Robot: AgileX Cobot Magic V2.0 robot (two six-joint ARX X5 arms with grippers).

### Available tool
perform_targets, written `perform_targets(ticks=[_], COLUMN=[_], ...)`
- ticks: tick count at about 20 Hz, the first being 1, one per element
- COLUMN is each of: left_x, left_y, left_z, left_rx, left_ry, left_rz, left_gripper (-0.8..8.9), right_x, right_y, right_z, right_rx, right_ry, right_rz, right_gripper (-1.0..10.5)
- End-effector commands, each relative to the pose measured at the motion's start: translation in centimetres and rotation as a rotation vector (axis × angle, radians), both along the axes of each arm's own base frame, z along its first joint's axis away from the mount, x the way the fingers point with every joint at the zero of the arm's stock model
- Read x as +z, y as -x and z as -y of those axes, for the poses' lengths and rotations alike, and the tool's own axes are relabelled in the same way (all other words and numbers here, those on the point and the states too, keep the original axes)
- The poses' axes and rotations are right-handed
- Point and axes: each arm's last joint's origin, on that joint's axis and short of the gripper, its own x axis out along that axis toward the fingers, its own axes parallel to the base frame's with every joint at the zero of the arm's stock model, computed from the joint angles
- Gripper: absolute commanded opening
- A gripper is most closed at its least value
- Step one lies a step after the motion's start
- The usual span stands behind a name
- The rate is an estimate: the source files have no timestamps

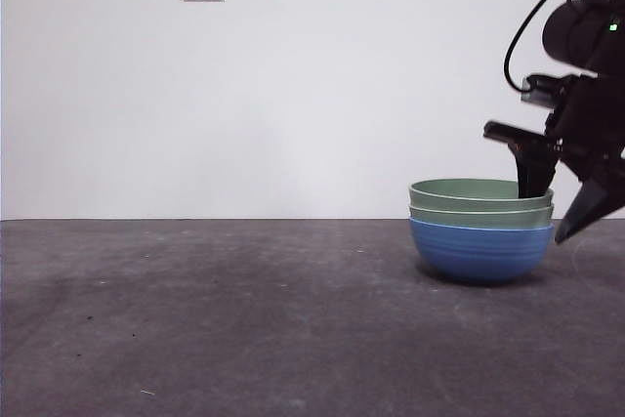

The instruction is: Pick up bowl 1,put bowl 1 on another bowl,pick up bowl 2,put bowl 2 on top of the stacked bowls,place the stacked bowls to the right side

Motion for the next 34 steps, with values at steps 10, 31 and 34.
perform_targets(ticks=[10,31,34], left_x=[-0.4,-0.4,-0.4], left_y=[0.3,0.3,0.2], left_z=[-0.2,-0.1,-0.1], left_rx=[-0.014,-0.03,-0.03], left_ry=[-0.041,-0.054,-0.054], left_rz=[-0.027,-0.014,-0.015], left_gripper=[3.81,-0.04,-0.04], right_x=[9.1,14.8,14.8], right_y=[7.8,22.4,22.4], right_z=[0.5,0.0,0.0], right_rx=[0.106,0.346,0.346], right_ry=[-0.067,-0.06,-0.06], right_rz=[0.087,0.087,0.087], right_gripper=[2.0,0.0,0.0])
